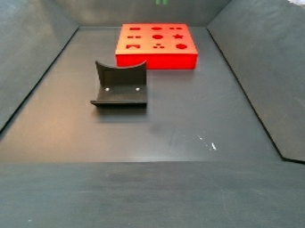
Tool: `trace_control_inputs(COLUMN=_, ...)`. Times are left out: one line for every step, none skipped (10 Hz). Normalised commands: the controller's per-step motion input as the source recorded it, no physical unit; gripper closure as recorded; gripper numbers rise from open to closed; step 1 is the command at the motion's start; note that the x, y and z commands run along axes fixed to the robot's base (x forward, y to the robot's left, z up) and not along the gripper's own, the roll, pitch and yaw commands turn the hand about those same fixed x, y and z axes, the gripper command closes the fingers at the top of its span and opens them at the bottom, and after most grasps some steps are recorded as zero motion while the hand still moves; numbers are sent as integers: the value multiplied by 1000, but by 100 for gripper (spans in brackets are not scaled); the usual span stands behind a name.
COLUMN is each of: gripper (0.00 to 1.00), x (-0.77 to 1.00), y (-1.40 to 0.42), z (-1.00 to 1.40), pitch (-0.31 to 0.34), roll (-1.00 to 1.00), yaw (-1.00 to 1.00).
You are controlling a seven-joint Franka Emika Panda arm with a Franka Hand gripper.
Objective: Insert the 3 prong object.
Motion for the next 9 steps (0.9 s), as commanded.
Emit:
trace_control_inputs(gripper=100, x=0, y=460, z=0, pitch=0, roll=0, yaw=6)
trace_control_inputs(gripper=100, x=109, y=797, z=-97, pitch=0, roll=0, yaw=0)
trace_control_inputs(gripper=100, x=231, y=951, z=-120, pitch=0, roll=-11, yaw=-6)
trace_control_inputs(gripper=100, x=340, y=989, z=-169, pitch=0, roll=-23, yaw=0)
trace_control_inputs(gripper=100, x=331, y=900, z=-249, pitch=0, roll=0, yaw=0)
trace_control_inputs(gripper=100, x=211, y=703, z=-317, pitch=0, roll=31, yaw=-20)
trace_control_inputs(gripper=100, x=54, y=486, z=-323, pitch=0, roll=97, yaw=-94)
trace_control_inputs(gripper=100, x=-163, y=123, z=-234, pitch=0, roll=44, yaw=-180)
trace_control_inputs(gripper=100, x=-257, y=0, z=-403, pitch=-43, roll=109, yaw=-234)
